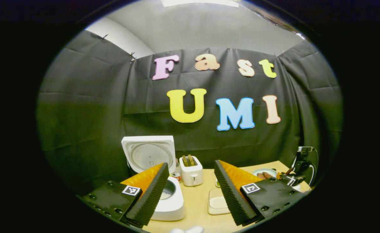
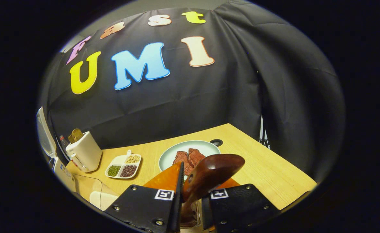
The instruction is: Close the left gripper, press the button to open the rice cooker; take a wooden spoon from the chopstick holder with the right hand, scoop a spoonful of rice and pour it into the rice cooker, then put the wooden spoon back into the chopstick holder.
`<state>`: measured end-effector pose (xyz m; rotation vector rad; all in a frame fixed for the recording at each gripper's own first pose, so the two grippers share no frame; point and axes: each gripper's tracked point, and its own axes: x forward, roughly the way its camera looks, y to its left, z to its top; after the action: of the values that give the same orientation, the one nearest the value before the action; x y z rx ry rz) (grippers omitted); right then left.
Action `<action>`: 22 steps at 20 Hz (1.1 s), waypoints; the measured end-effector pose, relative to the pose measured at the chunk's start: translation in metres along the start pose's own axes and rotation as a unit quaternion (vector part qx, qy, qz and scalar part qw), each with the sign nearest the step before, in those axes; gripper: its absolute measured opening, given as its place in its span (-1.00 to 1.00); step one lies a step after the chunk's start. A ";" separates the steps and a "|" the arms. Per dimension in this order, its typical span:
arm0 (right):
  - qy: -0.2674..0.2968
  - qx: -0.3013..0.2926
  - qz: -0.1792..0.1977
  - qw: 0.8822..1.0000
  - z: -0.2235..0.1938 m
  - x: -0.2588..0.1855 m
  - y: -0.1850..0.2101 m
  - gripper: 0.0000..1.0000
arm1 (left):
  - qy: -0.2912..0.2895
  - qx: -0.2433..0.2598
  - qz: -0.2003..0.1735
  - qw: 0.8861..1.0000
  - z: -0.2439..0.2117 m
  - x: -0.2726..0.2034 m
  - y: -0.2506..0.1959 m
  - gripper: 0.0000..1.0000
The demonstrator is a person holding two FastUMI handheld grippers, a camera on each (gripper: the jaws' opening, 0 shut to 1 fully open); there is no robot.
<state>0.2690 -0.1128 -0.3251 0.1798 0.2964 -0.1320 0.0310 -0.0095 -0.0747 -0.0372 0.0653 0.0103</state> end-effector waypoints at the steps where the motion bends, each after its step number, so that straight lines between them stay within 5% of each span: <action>1: -0.003 -0.007 -0.001 1.000 0.005 -0.003 0.001 -0.55 | 0.002 0.000 0.001 1.000 -0.002 -0.001 0.002 0.90; 12: -0.103 -0.130 0.007 0.986 0.120 -0.073 0.064 -0.57 | -0.002 -0.017 0.005 1.000 -0.004 -0.010 0.042 0.95; 17: -0.114 -0.148 0.054 0.981 0.151 -0.109 0.138 -0.48 | -0.007 -0.033 0.020 0.999 -0.003 -0.012 0.072 0.95; 22: -0.102 -0.154 0.119 0.976 0.133 -0.132 0.227 -0.48 | -0.008 -0.043 0.043 0.998 -0.006 -0.016 0.103 0.95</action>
<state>0.2159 0.0962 -0.1245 -0.1066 0.0863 0.1333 0.0135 0.0931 -0.0838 -0.1202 0.0502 0.0993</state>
